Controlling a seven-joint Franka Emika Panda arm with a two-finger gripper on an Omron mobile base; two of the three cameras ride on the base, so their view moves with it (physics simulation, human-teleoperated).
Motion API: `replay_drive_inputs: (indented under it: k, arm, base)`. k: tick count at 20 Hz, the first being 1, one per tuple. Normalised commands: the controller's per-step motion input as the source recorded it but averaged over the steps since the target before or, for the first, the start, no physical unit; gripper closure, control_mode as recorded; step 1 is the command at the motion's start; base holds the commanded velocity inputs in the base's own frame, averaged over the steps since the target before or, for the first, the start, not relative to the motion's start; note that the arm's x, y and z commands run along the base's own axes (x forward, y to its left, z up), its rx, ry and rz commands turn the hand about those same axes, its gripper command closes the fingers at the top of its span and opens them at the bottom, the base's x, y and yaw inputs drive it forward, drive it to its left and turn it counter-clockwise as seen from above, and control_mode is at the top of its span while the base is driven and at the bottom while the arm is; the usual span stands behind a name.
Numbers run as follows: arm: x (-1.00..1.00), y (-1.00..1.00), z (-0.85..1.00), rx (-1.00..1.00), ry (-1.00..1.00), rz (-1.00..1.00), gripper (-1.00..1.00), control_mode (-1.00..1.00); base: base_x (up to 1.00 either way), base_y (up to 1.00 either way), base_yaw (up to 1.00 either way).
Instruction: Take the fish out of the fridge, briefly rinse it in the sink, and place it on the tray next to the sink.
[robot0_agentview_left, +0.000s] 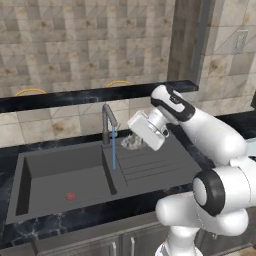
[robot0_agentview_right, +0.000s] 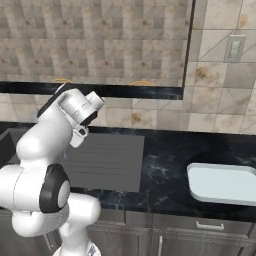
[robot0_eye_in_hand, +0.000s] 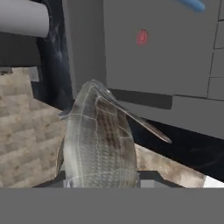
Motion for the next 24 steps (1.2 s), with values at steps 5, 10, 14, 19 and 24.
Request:
replay_drive_inputs:
  k: [5,10,14,19,24]
  arm:
    - [0.45,0.00,-0.53,-0.01,0.20,0.02,1.00,-1.00]
    - [0.69,0.00,-0.28,0.02,0.02,0.04,1.00,-1.00]
    - [0.65,0.01,-0.06,0.01,0.00,0.04,1.00,-1.00]
    - [0.50,0.16,-0.16,0.00,0.00,0.07,1.00,-1.00]
    - [0.51,0.25,-0.24,0.00,0.00,0.07,1.00,-1.00]
  base:
    - [0.00,0.00,0.00]
    - [0.00,0.00,0.00]
    - [0.00,0.00,0.00]
    - [0.00,0.00,0.00]
    - [0.00,0.00,0.00]
